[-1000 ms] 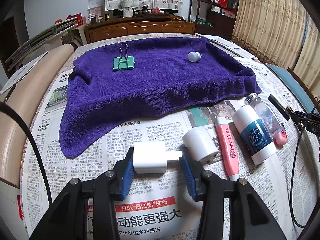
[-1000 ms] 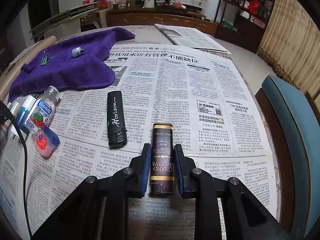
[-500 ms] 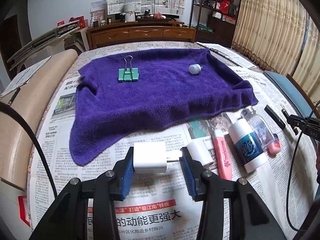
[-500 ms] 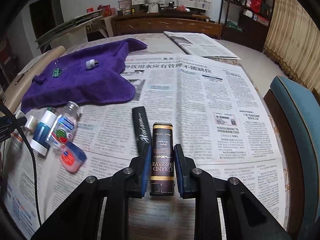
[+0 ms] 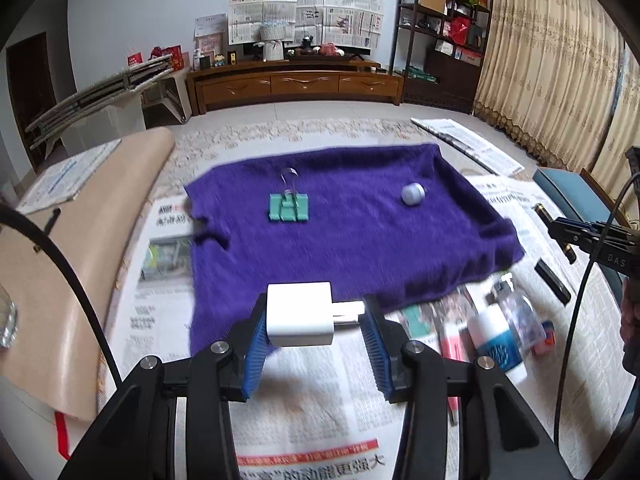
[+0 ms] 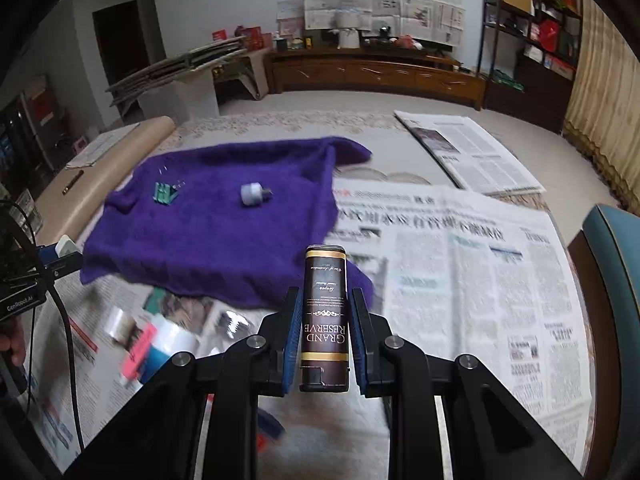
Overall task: Organize rigid objects
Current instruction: 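Place the plug and brown tube on the purple towel, opening both tools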
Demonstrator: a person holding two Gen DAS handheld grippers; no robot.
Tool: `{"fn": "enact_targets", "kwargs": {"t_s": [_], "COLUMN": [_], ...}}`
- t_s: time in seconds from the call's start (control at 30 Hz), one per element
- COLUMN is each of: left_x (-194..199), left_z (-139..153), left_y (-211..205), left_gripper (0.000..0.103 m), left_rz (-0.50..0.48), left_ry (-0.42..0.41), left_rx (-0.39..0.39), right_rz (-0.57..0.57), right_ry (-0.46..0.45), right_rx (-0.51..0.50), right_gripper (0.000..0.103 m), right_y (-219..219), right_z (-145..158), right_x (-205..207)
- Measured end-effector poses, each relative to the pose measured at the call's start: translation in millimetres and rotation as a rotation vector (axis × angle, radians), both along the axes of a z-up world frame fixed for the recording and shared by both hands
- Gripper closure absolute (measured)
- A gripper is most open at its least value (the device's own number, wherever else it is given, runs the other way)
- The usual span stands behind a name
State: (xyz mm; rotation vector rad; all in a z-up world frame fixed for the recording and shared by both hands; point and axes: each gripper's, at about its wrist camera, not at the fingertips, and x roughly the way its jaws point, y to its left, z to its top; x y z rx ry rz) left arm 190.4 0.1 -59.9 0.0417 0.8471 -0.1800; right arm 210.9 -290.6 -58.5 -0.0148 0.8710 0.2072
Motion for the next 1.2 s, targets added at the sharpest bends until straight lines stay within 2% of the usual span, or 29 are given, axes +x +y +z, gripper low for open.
{"fn": "enact_targets", "kwargs": {"t_s": [0.3, 0.63, 0.9, 1.2], "left_x": [40.8, 98.0, 115.6, 118.1], "left_z": [7.2, -26.0, -52.1, -61.6], "left_y": [5.3, 4.7, 1.8, -0.9], "left_gripper": [0.061, 0.061, 0.061, 0.061], "left_rz": [0.016, 0.019, 0.013, -0.003], "left_ry": [-0.008, 0.031, 0.072, 0.095], "left_rx": [0.021, 0.017, 0.030, 0.056], "right_rz": [0.051, 0.076, 0.080, 0.092], "right_ry": [0.005, 0.070, 0.120, 0.149], "right_rx": [0.023, -0.014, -0.062, -0.096], "right_gripper": [0.080, 0.080, 0.080, 0.080], "right_y": [35.8, 63.3, 73.7, 77.8], "right_z": [0.0, -30.3, -52.7, -67.9], "right_x": [51.3, 96.0, 114.9, 119.2]}}
